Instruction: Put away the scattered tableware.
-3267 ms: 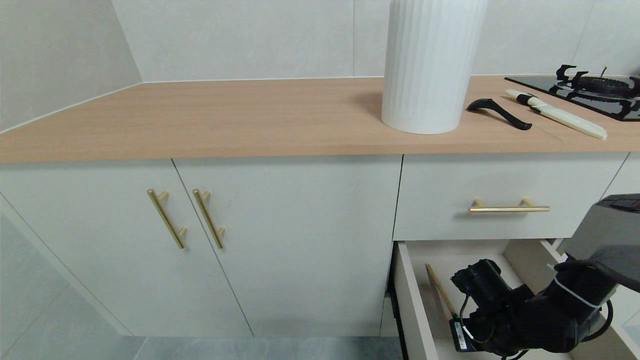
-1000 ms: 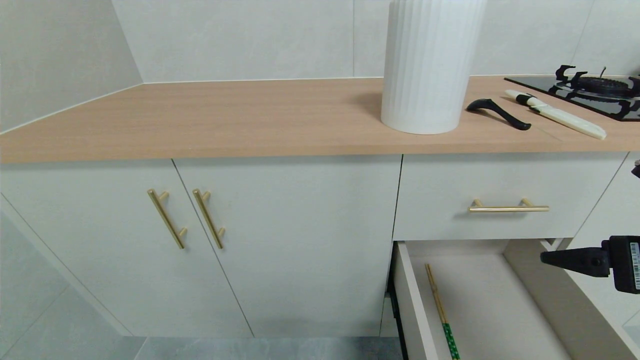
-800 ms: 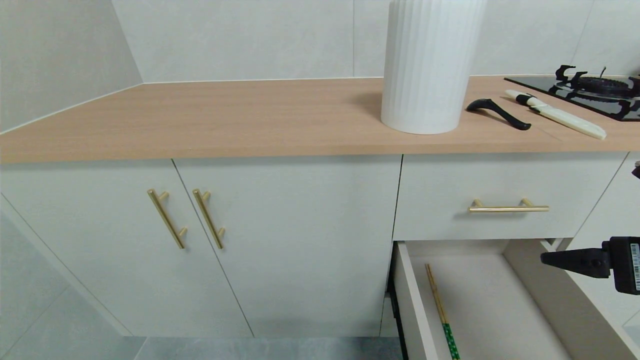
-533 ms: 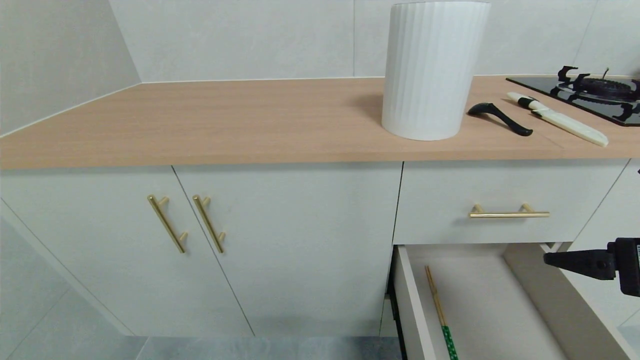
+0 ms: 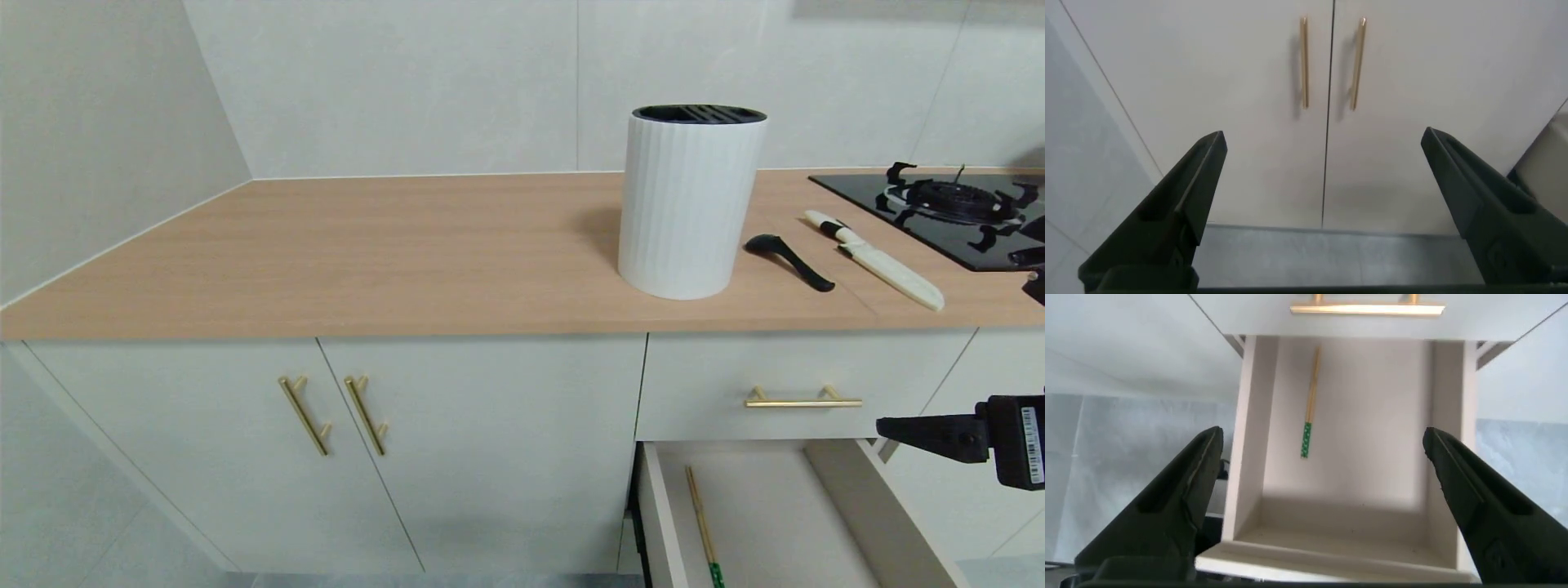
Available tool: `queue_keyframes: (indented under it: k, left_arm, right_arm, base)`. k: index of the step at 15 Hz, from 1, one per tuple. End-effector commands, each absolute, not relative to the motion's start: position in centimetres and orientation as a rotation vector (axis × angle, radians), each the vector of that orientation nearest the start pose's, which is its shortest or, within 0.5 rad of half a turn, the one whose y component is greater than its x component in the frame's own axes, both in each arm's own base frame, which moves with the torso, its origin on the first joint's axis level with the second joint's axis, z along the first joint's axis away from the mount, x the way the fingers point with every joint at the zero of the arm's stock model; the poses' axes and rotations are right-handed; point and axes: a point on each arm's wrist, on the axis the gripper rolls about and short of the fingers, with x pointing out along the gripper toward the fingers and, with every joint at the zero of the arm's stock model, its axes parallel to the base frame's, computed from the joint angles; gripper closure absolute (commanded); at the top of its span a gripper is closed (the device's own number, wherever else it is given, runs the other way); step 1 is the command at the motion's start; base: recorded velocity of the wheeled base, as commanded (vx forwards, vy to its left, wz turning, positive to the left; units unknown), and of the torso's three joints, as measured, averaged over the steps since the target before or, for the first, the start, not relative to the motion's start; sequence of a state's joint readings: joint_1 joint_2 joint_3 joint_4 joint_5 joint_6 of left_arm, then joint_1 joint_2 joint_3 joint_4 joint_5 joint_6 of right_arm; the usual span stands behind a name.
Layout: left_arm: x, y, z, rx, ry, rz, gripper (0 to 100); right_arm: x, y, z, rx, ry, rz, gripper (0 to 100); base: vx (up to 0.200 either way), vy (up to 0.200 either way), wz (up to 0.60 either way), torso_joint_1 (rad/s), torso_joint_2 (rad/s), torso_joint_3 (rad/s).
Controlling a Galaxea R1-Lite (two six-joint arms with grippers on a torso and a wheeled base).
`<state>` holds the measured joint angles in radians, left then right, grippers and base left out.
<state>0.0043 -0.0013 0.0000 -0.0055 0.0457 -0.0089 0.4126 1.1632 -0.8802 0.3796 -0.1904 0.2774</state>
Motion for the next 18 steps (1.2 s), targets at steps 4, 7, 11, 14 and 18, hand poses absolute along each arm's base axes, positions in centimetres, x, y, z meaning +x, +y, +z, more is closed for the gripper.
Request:
queue_keyframes:
  k: [4,7,11,14,18]
  left_arm:
    - [-2.3,0.1,7.6,-0.009,-0.006,0.051,0]
    - [-2.3,0.1,7.6,-0.009,-0.006,0.051,0]
    - [-2.3,0.1,7.6,-0.009,-0.006,0.051,0]
    - [-2.3,0.1,7.6,-0.009,-0.006,0.051,0]
    - [-2.3,0.1,7.6,-0.009,-0.006,0.051,0]
  right_arm:
    - [14.0,5.7,23.4,0.067,0.665,0.123,0]
    - [14.0,5.7,23.4,0.067,0.665,0.123,0]
    - [14.1,5.7,23.2,0.061,0.673,0.121,0]
    - [14.0,5.7,22.7,0.024,0.676,0.134,0]
    - [15.2,5.9,22.1,-0.008,0.630,0.142,0]
  base:
    - [0.000,0.000,0.00,0.189,-0.48,-0.293]
    - [0.000,0.000,0.00,0.201,-0.48,-0.287]
    - [0.000,0.000,0.00,0.216,-0.50,-0.288]
    - [0.000,0.000,0.00,0.168,-0.38,-0.207]
    - [0.000,0.000,0.00,0.023,-0.05,-0.027]
